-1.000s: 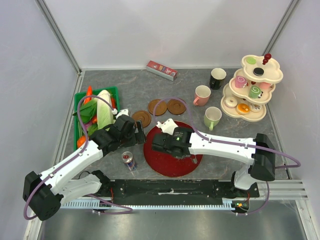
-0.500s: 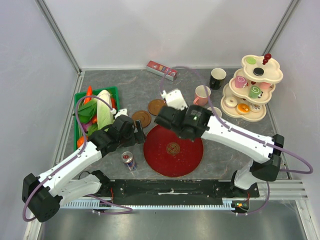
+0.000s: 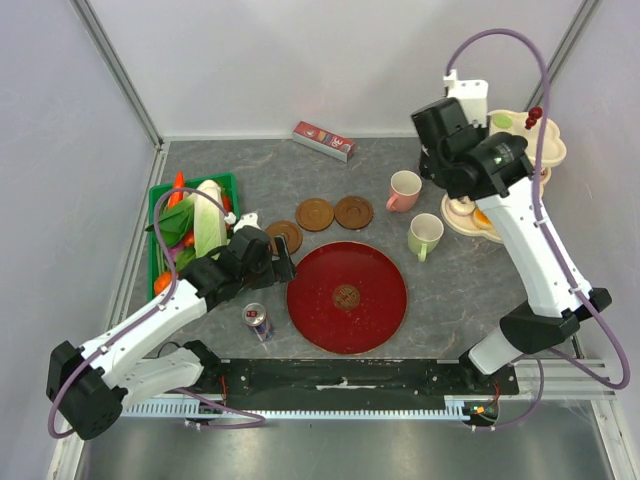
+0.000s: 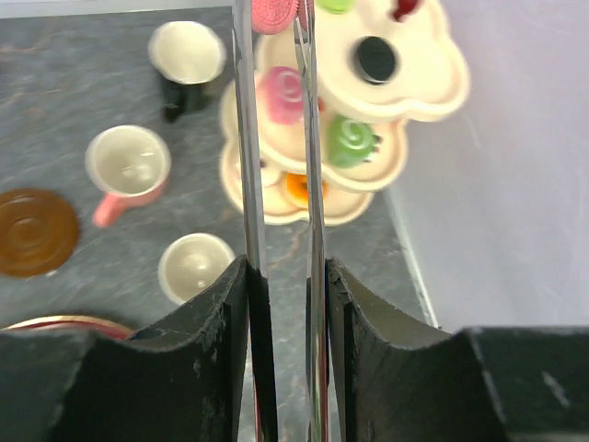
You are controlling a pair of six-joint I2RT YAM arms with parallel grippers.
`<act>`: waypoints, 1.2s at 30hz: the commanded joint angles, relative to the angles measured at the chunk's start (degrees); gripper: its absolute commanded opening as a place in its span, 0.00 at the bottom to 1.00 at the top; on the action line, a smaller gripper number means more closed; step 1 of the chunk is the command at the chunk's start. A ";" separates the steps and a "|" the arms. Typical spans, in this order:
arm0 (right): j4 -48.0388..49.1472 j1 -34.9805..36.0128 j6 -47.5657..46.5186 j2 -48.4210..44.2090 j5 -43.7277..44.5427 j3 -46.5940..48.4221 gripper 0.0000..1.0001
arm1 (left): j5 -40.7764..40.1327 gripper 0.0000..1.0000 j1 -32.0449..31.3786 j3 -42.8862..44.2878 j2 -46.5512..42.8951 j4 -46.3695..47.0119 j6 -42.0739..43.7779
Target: Serve the afternoon tea
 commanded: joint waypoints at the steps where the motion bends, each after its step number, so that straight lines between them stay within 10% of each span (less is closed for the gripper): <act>1: -2.32 -8.15 -6.13 -2.23 0.41 -0.09 0.43 | 1.79 0.99 0.37 2.72 2.35 5.24 2.76; 15: 2.61 -26.44 -10.80 -3.64 -9.79 -3.87 0.42 | 5.84 0.99 1.69 4.31 7.89 9.73 6.63; 36: 9.03 -31.20 -13.87 -3.03 -12.17 -10.38 0.51 | 8.13 0.99 4.68 2.46 6.84 10.69 7.15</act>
